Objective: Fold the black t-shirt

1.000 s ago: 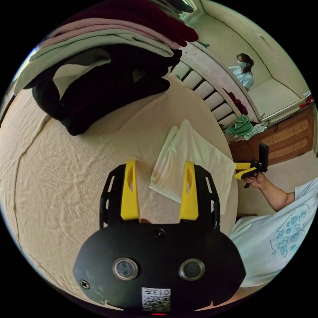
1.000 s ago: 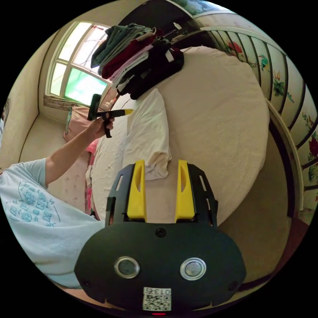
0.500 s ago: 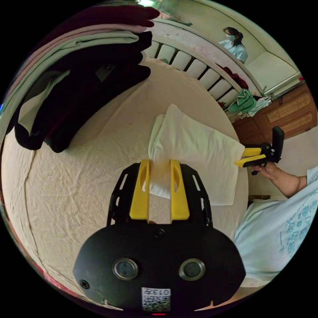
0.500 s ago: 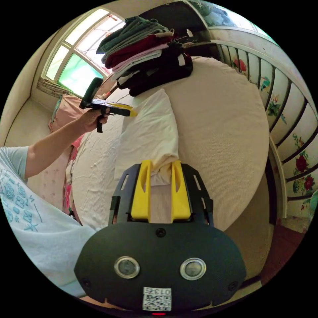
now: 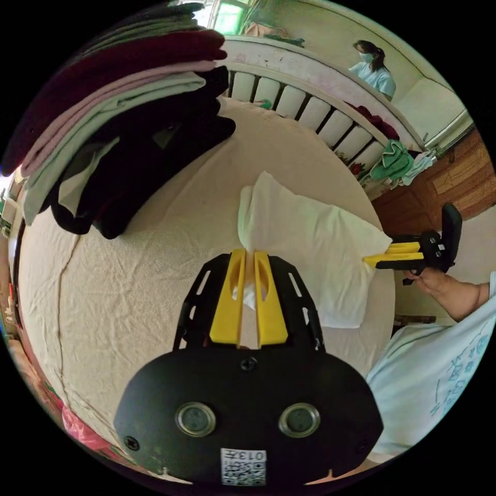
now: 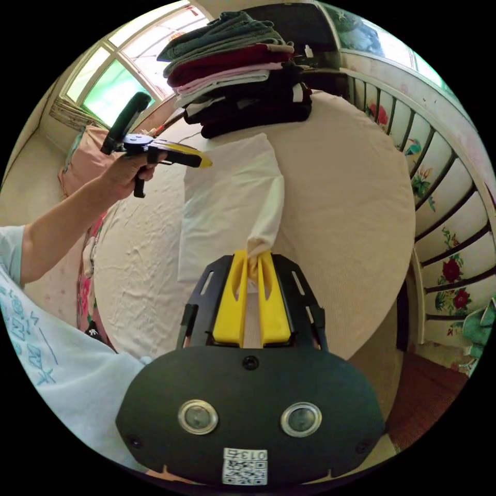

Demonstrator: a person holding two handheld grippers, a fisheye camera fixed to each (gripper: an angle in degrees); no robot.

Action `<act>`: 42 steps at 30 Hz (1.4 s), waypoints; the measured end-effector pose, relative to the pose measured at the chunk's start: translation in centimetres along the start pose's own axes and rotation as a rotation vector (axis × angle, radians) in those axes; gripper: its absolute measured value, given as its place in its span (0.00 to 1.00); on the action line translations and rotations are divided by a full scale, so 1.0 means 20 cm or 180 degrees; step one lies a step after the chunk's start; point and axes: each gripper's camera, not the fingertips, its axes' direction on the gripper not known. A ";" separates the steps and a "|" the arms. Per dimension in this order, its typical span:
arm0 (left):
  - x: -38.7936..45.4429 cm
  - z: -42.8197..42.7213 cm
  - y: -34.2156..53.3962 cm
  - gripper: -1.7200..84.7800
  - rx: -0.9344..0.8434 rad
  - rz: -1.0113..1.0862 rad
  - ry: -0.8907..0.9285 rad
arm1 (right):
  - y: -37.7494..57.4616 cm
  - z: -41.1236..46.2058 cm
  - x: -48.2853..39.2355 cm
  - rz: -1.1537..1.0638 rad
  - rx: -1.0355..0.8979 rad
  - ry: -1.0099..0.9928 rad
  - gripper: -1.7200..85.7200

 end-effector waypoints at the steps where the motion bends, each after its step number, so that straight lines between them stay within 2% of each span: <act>1: 0.02 -0.07 0.03 0.04 0.0134 -0.0022 0.0079 | 0.00 -0.02 -0.01 -0.0017 0.0033 -0.0021 0.06; 7: 0.06 -0.46 0.19 0.03 0.0823 -0.0233 0.0404 | -0.06 -0.28 -0.16 -0.0449 0.0349 0.0184 0.05; 13: 0.06 -1.03 0.29 0.03 0.1634 -0.0281 0.0283 | -0.37 -0.68 -0.29 -0.1000 0.0848 0.0252 0.05; 17: -0.03 -1.53 0.29 0.03 0.2203 -0.0336 0.0118 | -0.75 -0.99 -0.46 -0.1627 0.1270 0.0332 0.05; 23: -0.30 -2.09 0.19 0.03 0.2665 -0.0697 -0.0306 | -1.50 -1.17 -0.71 -0.1976 0.1250 0.0423 0.05; 27: -0.54 -2.11 0.14 0.03 0.2582 -0.1195 -0.0280 | -1.98 -0.97 -0.83 -0.1840 0.0839 0.0697 0.05; 30: -0.73 -1.94 0.13 0.03 0.2161 -0.1625 -0.0348 | -2.14 -0.66 -0.92 -0.1920 0.0434 0.1160 0.05; 32: -0.79 -1.75 0.12 0.03 0.1535 -0.1681 -0.0593 | -2.16 -0.44 -0.96 -0.2014 0.0097 0.1487 0.05; 33: -0.79 -1.71 0.14 0.03 0.1547 -0.1677 -0.0583 | -2.14 -0.32 -0.98 -0.2117 0.0015 0.1615 0.05; 35: -0.77 -1.66 0.27 0.03 0.1814 -0.1889 -0.0495 | -2.10 -0.25 -0.99 -0.2032 0.0228 0.1624 0.06; 38: -0.73 -1.68 0.39 0.03 0.1862 -0.1843 -0.0402 | -2.07 -0.24 -1.00 -0.1916 0.0315 0.1388 0.06; 42: -0.64 -1.69 0.54 0.03 0.1911 -0.1766 -0.0487 | -1.96 -0.20 -1.06 -0.1941 0.0478 0.1439 0.06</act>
